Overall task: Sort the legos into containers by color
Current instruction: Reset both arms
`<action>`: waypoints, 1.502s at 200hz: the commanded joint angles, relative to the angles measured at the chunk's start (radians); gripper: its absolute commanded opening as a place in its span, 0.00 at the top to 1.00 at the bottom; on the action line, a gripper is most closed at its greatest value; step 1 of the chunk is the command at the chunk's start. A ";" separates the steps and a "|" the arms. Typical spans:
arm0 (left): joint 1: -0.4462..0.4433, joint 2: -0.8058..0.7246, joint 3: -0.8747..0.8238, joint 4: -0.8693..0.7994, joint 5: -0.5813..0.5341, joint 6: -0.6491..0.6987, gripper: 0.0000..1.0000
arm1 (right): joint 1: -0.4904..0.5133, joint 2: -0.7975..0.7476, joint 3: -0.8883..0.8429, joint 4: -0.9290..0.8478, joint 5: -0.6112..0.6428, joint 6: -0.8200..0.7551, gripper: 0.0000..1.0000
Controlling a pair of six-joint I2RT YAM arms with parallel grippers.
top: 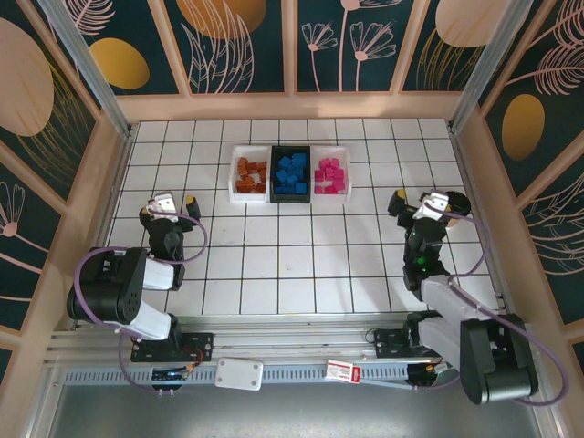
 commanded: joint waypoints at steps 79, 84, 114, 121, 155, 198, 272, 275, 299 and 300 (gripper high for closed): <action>0.010 0.000 0.009 0.063 -0.014 -0.020 0.01 | -0.130 0.527 -0.026 0.586 -0.236 -0.017 0.01; 0.009 -0.001 0.008 0.063 -0.016 -0.019 0.01 | -0.132 0.530 -0.020 0.578 -0.230 -0.015 0.01; 0.009 -0.001 0.007 0.063 -0.016 -0.019 0.01 | -0.150 0.526 -0.023 0.577 -0.250 0.002 0.01; 0.009 -0.002 0.009 0.061 -0.016 -0.019 0.01 | -0.150 0.525 -0.024 0.572 -0.250 0.002 0.01; 0.008 -0.002 0.009 0.063 -0.016 -0.020 0.01 | -0.142 0.525 -0.029 0.588 -0.210 0.005 0.01; 0.008 -0.002 0.008 0.061 -0.016 -0.019 0.01 | -0.140 0.525 -0.029 0.587 -0.210 0.004 0.01; 0.009 -0.002 0.009 0.061 -0.015 -0.018 0.01 | -0.139 0.525 -0.027 0.587 -0.210 0.003 0.01; 0.009 -0.002 0.009 0.062 -0.016 -0.020 0.01 | -0.139 0.525 -0.027 0.586 -0.210 0.002 0.01; 0.009 -0.002 0.008 0.061 -0.014 -0.019 0.01 | -0.136 0.526 -0.026 0.582 -0.206 -0.002 0.01; 0.009 -0.002 0.008 0.061 -0.014 -0.020 0.01 | -0.136 0.527 -0.026 0.582 -0.206 -0.002 0.01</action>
